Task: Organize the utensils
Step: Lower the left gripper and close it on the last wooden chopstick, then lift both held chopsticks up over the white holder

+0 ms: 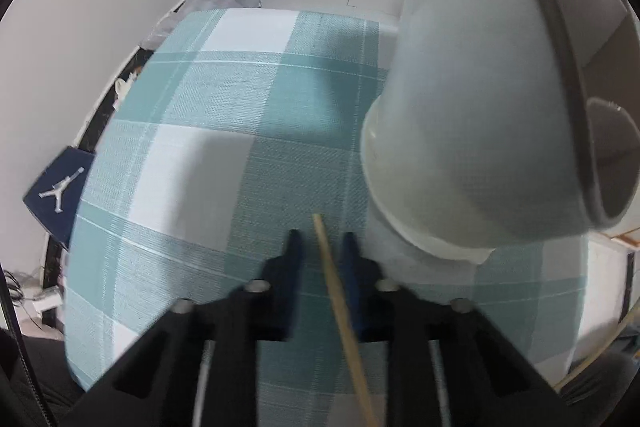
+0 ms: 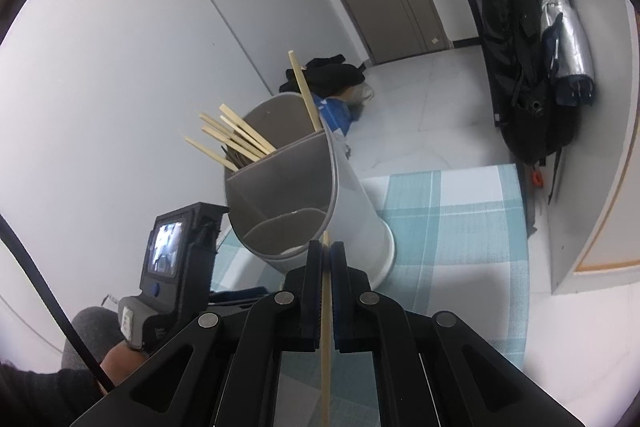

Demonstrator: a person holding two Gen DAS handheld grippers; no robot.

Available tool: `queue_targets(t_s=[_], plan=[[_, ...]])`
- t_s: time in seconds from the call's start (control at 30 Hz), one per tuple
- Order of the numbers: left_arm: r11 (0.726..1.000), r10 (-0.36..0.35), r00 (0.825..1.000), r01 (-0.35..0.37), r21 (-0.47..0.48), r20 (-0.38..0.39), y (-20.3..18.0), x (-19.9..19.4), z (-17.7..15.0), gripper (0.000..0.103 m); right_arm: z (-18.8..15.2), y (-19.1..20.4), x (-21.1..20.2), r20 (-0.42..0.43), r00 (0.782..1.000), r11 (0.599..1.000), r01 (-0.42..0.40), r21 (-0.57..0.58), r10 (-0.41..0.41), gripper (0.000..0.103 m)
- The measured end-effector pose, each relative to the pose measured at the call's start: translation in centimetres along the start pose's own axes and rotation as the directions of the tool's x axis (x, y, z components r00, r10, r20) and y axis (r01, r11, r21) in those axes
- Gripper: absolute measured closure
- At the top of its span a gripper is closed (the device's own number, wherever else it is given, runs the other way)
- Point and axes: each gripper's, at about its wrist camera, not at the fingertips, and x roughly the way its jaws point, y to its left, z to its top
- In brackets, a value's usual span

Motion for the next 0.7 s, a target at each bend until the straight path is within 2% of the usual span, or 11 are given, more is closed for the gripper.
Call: queue_targets(t_s=[0.07, 0.2, 0.33, 0.43, 0.6, 0.7], plan=[[1.0, -0.011, 1.0, 0.011, -0.024, -0.001, 0.0, -0.1, -0.2, 0.1, -0.1, 0.0, -0.3, 0.007, 1.0, 1.0, 0.001, -0.003, -0.001, 0.1], [0.993, -0.051, 0.999, 0.051, -0.104, -0.004, 0.8, -0.3, -0.2, 0.101, -0.2, -0.1, -0.6, 0.017, 1.0, 1.0, 0.01, 0.003, -0.01, 0.1], [0.986, -0.084, 0.994, 0.093, -0.138, 0.071, 1.5, -1.7, 0.0, 0.101, -0.3, 0.0, -0.7, 0.024, 1.0, 1.0, 0.019, 0.007, -0.019, 0.1], [0.982, -0.098, 0.984, 0.12, -0.148, 0.152, 2.3, -3.9, -0.6, 0.101, -0.5, 0.5, -0.8, 0.03, 0.999, 1.0, 0.024, 0.004, -0.025, 0.1], [0.972, -0.127, 0.965, 0.167, -0.166, 0.228, 3.3, -7.1, -1.2, 0.101, -0.7, 2.1, -1.0, 0.053, 0.998, 0.998, 0.045, -0.034, -0.043, 0.1], [0.966, -0.149, 0.944, 0.203, -0.161, 0.294, 3.9, -8.9, -1.8, 0.101, -1.0, 3.2, -1.2, 0.066, 0.996, 0.997, 0.055, -0.045, -0.052, 0.1]])
